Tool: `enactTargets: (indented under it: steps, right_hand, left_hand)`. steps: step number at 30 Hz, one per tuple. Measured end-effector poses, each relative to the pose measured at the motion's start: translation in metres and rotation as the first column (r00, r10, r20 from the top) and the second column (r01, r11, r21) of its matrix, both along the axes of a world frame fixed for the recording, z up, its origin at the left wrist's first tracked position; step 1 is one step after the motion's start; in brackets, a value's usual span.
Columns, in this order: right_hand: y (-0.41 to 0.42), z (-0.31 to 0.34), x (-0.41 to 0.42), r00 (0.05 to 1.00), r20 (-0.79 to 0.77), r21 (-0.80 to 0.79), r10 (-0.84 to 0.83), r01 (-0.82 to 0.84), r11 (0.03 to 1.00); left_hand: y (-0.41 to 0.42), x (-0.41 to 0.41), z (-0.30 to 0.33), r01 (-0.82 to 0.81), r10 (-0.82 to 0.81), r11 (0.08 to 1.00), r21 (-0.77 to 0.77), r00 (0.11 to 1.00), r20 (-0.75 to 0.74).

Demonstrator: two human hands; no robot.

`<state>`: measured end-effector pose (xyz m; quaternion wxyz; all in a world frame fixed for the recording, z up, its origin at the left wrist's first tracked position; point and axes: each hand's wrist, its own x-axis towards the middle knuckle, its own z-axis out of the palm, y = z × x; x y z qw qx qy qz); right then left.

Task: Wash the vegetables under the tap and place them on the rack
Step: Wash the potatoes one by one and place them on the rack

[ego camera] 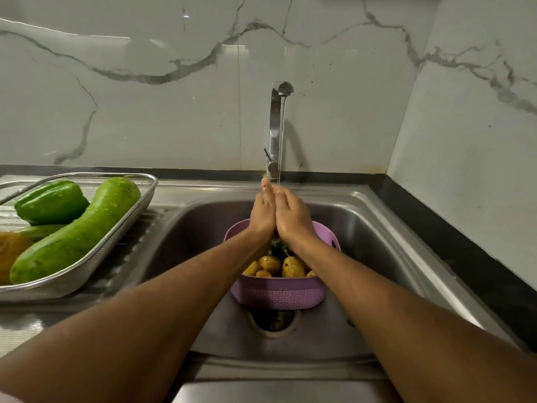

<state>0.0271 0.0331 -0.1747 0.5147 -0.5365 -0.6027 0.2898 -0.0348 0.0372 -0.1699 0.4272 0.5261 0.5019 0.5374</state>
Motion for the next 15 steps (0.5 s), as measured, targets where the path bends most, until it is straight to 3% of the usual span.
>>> enactTargets:
  steps: [3,6,9,12,15]
  right_hand:
    - [0.001,0.01,-0.003,0.955,-0.294,-0.117,-0.047,0.013,0.993]
    - [-0.001,0.016,0.005,0.847,-0.515,-0.346,-0.128,-0.069,0.936]
    - [-0.006,0.017,0.007,0.752,-0.644,-0.411,-0.141,-0.184,0.893]
    - [-0.014,0.017,0.004,0.759,-0.636,-0.448,-0.137,-0.219,0.867]
    - [-0.032,0.022,-0.001,0.925,-0.379,-0.426,-0.022,-0.153,0.892]
  left_hand:
    - [0.003,-0.003,-0.004,0.026,-0.013,0.982,0.187,0.997,-0.07]
    - [-0.005,-0.006,-0.008,0.095,0.021,0.941,0.326,0.943,-0.334]
    - [-0.009,-0.013,-0.009,0.12,0.115,0.901,0.417,0.861,-0.495]
    - [-0.005,-0.019,-0.014,0.126,0.099,0.922,0.366,0.838,-0.537]
    - [0.003,-0.012,-0.013,0.048,0.048,0.974,0.22,0.91,-0.413]
